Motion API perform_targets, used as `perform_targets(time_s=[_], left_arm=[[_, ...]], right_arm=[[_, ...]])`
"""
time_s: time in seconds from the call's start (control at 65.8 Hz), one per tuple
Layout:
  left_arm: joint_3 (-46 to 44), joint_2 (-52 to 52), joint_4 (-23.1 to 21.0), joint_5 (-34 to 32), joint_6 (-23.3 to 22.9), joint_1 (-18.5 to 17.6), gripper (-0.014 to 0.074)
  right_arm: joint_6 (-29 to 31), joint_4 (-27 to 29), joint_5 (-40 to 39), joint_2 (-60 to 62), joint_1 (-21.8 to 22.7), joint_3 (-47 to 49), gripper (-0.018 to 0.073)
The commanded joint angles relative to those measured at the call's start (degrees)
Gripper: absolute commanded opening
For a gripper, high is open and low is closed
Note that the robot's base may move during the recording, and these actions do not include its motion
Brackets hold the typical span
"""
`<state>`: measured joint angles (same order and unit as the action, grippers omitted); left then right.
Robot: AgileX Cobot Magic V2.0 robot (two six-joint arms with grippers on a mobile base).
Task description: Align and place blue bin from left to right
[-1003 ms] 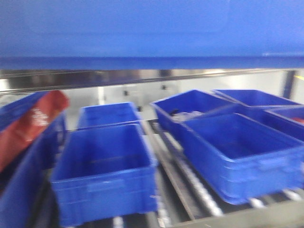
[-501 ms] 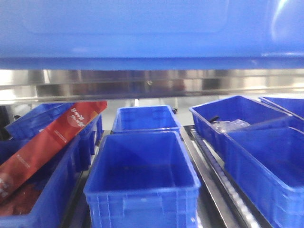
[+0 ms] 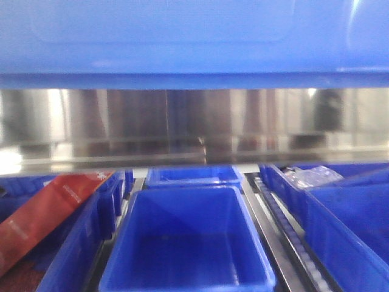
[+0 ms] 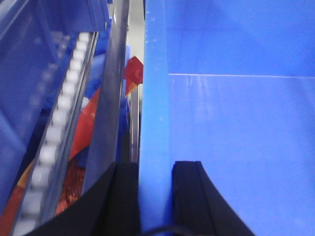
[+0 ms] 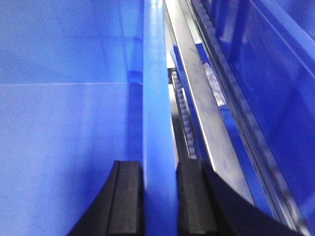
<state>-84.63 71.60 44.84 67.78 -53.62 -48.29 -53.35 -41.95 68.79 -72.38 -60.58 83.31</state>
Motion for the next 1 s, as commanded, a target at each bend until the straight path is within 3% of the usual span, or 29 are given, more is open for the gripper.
perform_targets(time_s=[0.0,0.988], left_arm=[[-0.75,-0.36,-0.52,-8.88,-0.37,-0.67,-0.0111],[-0.75,-0.36,-0.52,-8.88,-0.37,-0.67,-0.0111]], right_arm=[[-0.27,-1.22,-14.91,-0.01,-0.53,0.55,-0.0079],[-0.27,-1.22,-21.76,-0.01,-0.53,0.55,-0.0079]])
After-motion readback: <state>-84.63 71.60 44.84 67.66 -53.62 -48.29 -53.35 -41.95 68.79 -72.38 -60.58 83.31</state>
